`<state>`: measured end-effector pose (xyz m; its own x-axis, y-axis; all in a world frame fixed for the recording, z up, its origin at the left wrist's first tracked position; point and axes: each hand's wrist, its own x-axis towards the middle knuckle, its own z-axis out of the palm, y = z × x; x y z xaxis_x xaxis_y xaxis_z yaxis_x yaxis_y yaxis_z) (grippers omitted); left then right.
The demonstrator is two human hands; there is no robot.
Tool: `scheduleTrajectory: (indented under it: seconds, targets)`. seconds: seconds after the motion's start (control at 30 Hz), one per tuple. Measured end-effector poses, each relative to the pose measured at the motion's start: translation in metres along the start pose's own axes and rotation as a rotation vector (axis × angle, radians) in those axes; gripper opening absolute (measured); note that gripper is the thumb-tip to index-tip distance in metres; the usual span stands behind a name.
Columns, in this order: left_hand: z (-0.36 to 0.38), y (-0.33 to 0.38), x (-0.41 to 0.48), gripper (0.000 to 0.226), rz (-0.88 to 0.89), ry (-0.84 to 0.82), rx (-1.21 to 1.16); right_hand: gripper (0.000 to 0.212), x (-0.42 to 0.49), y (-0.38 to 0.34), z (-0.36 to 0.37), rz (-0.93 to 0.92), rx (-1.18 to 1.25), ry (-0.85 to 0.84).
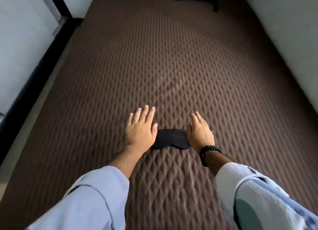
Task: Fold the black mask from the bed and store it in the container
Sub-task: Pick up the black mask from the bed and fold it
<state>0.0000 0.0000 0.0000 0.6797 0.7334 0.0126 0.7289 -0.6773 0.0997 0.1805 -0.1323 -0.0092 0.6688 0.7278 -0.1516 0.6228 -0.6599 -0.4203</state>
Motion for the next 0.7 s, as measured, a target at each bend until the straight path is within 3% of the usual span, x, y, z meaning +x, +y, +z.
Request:
scheduleTrajectory:
  seconds: [0.1, 0.23, 0.47, 0.57, 0.7]
  targets:
    - [0.041, 0.001, 0.011, 0.061, -0.100, -0.155, -0.115, 0.045, 0.015, 0.017, 0.034, 0.081, -0.028, -0.128]
    - [0.087, -0.005, 0.021, 0.054, -0.418, -0.446, -0.340, 0.046, 0.029, 0.041, 0.062, 0.262, 0.026, -0.325]
    - [0.116, -0.016, 0.030, 0.059, -0.685, -0.553, -0.720, 0.040, 0.049, 0.051, 0.067, 0.407, 0.073, -0.365]
    - [0.114, -0.023, 0.036, 0.055, -0.674, -0.497, -0.796, 0.026, 0.055, 0.049, 0.057, 0.337, 0.053, -0.348]
    - [0.083, -0.028, 0.041, 0.033, -0.479, -0.110, -0.671, 0.015, 0.055, 0.037, 0.042, 0.122, 0.248, -0.048]
